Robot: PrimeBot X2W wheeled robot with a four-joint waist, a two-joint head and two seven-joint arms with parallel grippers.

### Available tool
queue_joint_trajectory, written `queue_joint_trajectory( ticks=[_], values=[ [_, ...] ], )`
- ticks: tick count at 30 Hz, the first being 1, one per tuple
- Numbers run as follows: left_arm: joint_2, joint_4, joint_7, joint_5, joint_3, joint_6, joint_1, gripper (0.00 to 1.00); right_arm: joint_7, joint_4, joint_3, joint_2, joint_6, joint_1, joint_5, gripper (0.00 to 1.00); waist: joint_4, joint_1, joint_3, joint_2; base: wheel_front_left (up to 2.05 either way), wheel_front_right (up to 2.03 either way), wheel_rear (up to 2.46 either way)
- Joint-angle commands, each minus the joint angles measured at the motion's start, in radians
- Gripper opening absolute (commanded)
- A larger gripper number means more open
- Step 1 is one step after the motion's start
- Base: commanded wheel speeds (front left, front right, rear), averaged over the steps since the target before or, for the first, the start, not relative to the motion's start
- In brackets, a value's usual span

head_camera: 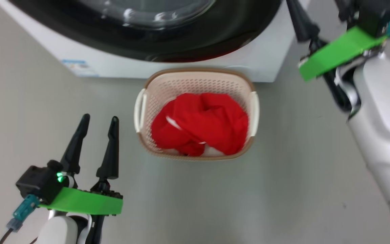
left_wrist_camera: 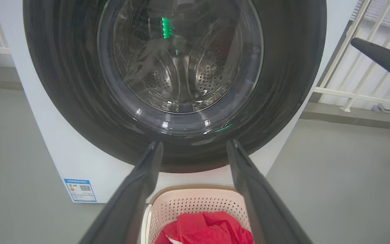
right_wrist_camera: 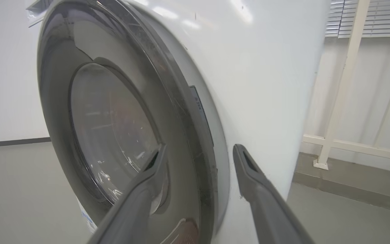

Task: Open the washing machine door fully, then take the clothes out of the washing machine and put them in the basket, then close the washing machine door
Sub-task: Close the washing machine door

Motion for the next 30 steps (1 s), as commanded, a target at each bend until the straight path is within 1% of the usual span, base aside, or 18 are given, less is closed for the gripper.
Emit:
queue_joint_trajectory(
  ticks=[1,6,9,17,23,24,30],
  values=[
    [0.03,-0.019,-0.012,-0.007,0.031,-0.006,-0.004,1.0,-0.005,-0.037,-0.007,0.025,-0.004,0.039,-0.017,1.0,-0.064,0.0,-0.058,0.0,0.0,0.0,0.0],
    [0.044,-0.011,-0.012,-0.036,0.024,-0.006,0.023,1.0,-0.005,-0.112,-0.068,0.059,-0.004,0.169,-0.063,1.0,-0.129,0.0,-0.114,0.0,0.0,0.0,0.0],
    [0.051,-0.004,-0.012,-0.029,0.034,-0.006,0.041,1.0,-0.005,-0.153,-0.108,0.086,-0.004,0.248,-0.08,1.0,-0.161,0.0,-0.149,0.0,0.0,0.0,0.0],
    [0.045,0.019,-0.012,-0.011,0.064,-0.006,0.091,1.0,-0.005,-0.232,-0.142,0.117,-0.004,0.427,-0.129,1.0,-0.221,0.0,-0.224,0.0,0.0,0.0,0.0],
    [0.043,0.019,-0.012,0.016,0.081,-0.006,0.135,1.0,-0.005,-0.266,-0.17,0.116,-0.004,0.55,-0.142,1.0,-0.245,0.0,-0.278,0.0,0.0,0.0,0.0],
    [0.043,0.019,-0.012,0.016,0.081,-0.006,0.135,1.0,-0.005,-0.266,-0.17,0.116,-0.004,0.55,-0.142,1.0,-0.245,0.0,-0.278,0.0,0.0,0.0,0.0],
    [0.035,0.015,-0.012,0.043,0.118,-0.006,0.182,1.0,-0.005,-0.311,-0.191,0.089,-0.004,0.659,-0.123,1.0,-0.259,0.0,-0.333,0.0,0.0,0.0,0.0]
  ],
)
